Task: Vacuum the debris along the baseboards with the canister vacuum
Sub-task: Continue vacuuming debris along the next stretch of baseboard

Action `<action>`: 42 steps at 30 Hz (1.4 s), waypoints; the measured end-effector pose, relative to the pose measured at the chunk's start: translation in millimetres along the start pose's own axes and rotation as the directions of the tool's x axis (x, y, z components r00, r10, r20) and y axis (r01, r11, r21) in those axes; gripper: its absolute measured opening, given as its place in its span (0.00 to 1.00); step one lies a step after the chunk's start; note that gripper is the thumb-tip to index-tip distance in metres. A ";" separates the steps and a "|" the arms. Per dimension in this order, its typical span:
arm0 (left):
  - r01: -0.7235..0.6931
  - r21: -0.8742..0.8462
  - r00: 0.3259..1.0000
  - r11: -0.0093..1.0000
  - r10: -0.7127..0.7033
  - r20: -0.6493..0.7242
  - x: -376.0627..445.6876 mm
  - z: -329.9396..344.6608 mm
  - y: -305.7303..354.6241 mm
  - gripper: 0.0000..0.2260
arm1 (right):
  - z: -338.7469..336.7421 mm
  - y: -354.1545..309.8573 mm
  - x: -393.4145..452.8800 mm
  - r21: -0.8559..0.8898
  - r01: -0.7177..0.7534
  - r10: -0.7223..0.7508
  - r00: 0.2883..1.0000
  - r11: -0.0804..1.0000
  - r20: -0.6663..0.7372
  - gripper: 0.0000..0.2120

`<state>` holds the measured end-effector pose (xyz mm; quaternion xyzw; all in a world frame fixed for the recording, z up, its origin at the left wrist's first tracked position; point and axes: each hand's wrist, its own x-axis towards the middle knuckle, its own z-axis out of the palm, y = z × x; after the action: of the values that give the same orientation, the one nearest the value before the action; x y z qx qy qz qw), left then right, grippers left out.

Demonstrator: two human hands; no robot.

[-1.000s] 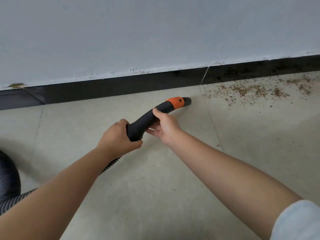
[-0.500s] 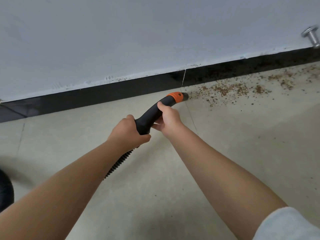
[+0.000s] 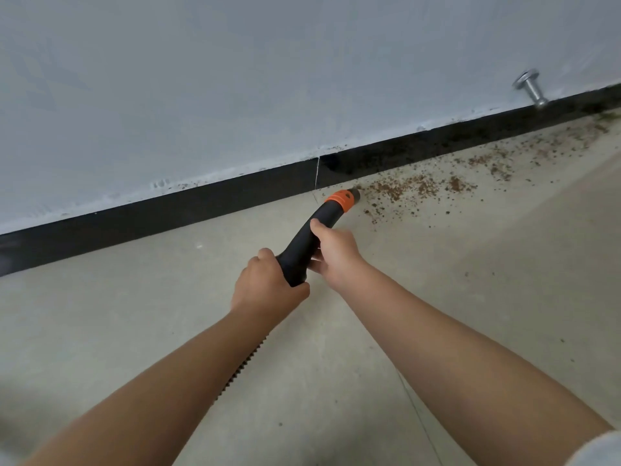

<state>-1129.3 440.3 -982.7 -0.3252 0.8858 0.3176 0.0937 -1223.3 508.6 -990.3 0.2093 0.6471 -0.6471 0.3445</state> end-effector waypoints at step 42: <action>-0.081 -0.015 0.996 0.997 0.082 0.048 59.7 8.0 15.0 0.18 | -5.6 -27.1 41.9 0.147 0.060 -0.058 0.998 0.987 -0.018 0.07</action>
<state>-1185.2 423.3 -1003.6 -0.2817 0.8936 0.3348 0.0999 -1272.0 504.7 -1002.0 0.2196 0.6055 -0.7017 0.3045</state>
